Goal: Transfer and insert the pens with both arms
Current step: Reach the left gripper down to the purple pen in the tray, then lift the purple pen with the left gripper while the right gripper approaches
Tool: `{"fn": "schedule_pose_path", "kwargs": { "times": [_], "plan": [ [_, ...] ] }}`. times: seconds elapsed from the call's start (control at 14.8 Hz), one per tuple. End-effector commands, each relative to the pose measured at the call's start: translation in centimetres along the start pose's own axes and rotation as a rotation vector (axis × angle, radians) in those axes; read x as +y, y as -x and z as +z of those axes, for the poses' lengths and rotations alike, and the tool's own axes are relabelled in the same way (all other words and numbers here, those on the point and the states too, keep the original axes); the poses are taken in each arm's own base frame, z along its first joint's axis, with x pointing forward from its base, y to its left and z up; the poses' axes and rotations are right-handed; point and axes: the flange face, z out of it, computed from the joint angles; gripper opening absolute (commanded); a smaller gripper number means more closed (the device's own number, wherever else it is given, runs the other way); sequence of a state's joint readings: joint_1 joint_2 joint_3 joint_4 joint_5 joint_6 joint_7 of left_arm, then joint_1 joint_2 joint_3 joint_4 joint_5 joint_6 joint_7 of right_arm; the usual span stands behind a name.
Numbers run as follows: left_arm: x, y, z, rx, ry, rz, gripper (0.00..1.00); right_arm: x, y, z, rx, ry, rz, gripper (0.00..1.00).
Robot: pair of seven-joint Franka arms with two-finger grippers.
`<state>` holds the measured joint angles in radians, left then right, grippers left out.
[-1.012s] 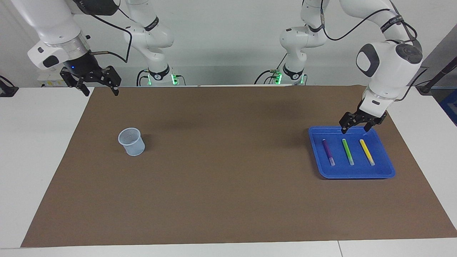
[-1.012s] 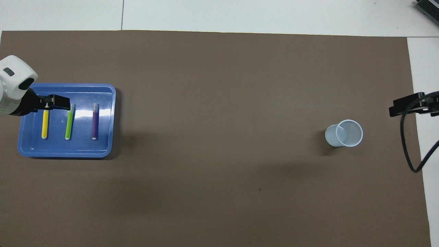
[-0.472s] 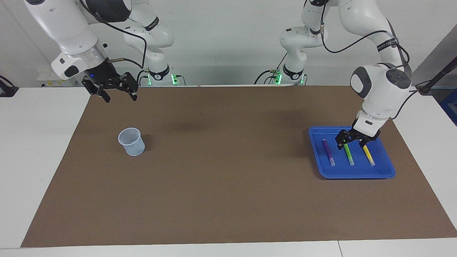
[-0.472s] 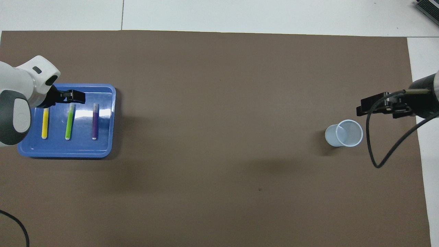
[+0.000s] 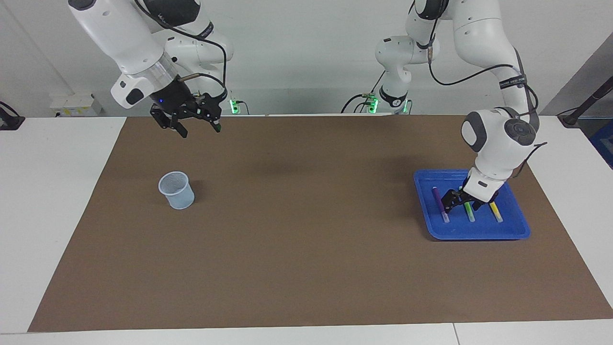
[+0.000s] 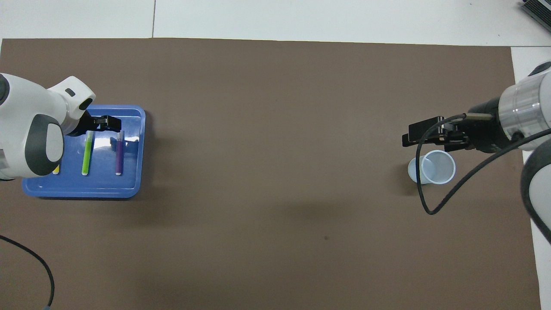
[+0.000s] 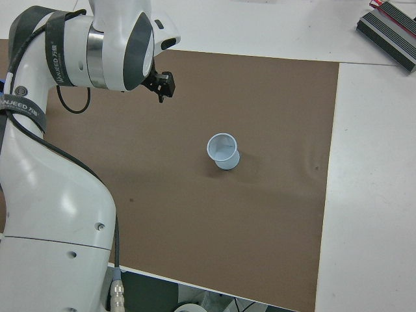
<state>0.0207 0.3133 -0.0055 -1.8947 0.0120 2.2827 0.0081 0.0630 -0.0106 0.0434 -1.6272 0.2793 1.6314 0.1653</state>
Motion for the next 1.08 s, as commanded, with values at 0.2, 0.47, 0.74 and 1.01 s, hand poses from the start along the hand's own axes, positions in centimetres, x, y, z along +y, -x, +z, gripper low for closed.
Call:
{"fn": "schedule_pose_path", "kwargs": {
  "times": [0.2,0.47,0.74,1.01],
  "plan": [
    [0.5,1.9,3.1,0.011,0.003,-0.043,0.95,-1.5,0.9,2.1,0.0,-0.06,0.026,1.0],
    [1.3,2.5,3.5,-0.003,0.003,-0.046,0.89,-1.2,0.9,2.4,-0.004,-0.049,0.033,1.0],
    [1.8,3.1,3.9,-0.015,0.002,-0.039,0.75,-2.6,0.9,2.7,0.012,-0.065,0.092,1.0],
    [1.9,3.5,4.2,-0.019,0.002,-0.032,0.5,-4.7,1.1,3.0,0.042,-0.077,0.118,1.0]
  ]
}}
